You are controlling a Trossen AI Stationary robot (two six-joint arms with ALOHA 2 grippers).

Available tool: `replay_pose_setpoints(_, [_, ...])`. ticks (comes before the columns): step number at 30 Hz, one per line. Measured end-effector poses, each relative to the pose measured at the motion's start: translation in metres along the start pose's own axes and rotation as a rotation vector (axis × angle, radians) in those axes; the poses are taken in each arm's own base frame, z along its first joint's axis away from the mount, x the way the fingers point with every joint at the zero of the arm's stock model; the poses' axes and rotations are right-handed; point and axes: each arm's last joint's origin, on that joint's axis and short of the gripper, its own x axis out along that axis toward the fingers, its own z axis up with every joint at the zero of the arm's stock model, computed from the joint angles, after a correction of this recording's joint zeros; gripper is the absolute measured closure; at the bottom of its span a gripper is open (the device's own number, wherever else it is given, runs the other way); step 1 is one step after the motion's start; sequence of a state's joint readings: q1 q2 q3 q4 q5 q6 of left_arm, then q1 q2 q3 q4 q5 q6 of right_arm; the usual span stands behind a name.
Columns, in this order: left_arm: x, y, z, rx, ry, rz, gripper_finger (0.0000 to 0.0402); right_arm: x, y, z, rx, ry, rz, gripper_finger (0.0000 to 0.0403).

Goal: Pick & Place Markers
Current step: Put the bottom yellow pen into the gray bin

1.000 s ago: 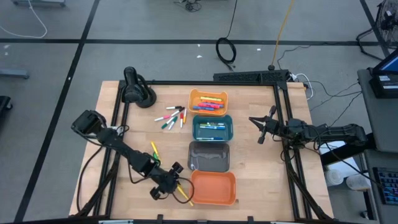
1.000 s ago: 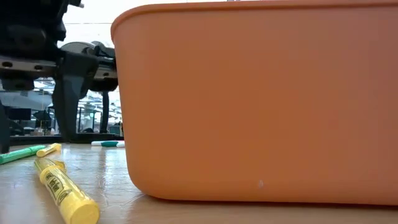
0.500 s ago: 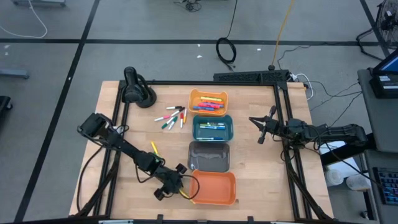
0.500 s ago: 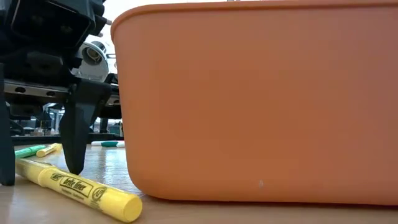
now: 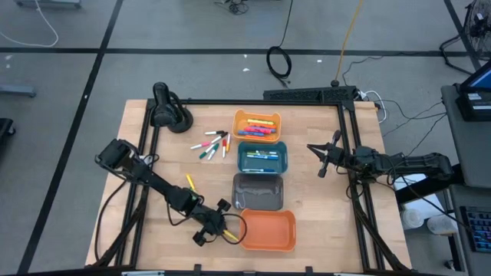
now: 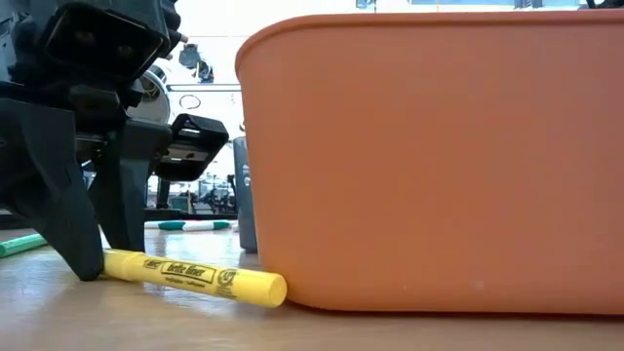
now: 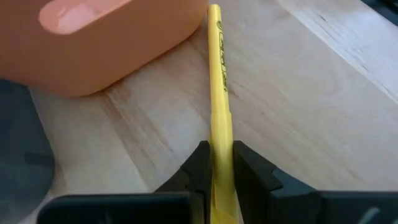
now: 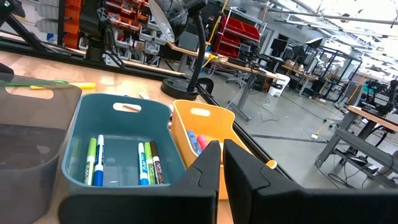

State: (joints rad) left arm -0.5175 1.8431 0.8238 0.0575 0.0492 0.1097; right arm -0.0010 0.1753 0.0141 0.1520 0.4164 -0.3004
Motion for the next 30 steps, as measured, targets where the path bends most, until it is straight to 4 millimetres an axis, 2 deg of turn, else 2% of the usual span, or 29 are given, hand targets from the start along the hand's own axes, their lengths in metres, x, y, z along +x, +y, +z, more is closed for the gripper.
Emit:
replay_pose_setpoints(6, [0.0, -0.003, 0.0, 0.0, 0.004, -0.005, 0.0355, 0.0, 0.0, 0.0, 0.0, 0.0, 0.0, 0.0392])
replay_pose_setpoints(10, [-0.012, -0.007, 0.002, -0.009, 0.015, -0.014, 0.0355, 0.0, 0.0, 0.0, 0.0, 0.0, 0.0, 0.0392])
replay_pose_setpoints(18, [-0.056, -0.023, 0.004, 0.003, 0.085, 0.048, 0.0358, 0.0, 0.0, 0.0, 0.0, 0.0, 0.0, 0.0392])
replay_pose_setpoints(19, [-0.061, -0.024, 0.004, 0.002, 0.083, 0.06, 0.0368, 0.0, 0.0, 0.0, 0.0, 0.0, 0.0, 0.0392])
replay_pose_setpoints(24, [-0.082, -0.031, 0.013, 0.01, 0.008, 0.101, 0.0375, 0.0, 0.0, 0.0, -0.001, 0.002, 0.001, 0.0392])
replay_pose_setpoints(27, [-0.096, -0.031, 0.018, 0.012, -0.046, 0.122, 0.0401, 0.0, 0.0, 0.0, 0.0, 0.0, 0.0, 0.0392])
replay_pose_setpoints(30, [-0.111, -0.03, 0.023, 0.022, -0.117, 0.144, 0.0401, 0.0, 0.0, 0.0, 0.0, 0.0, 0.0, 0.0392])
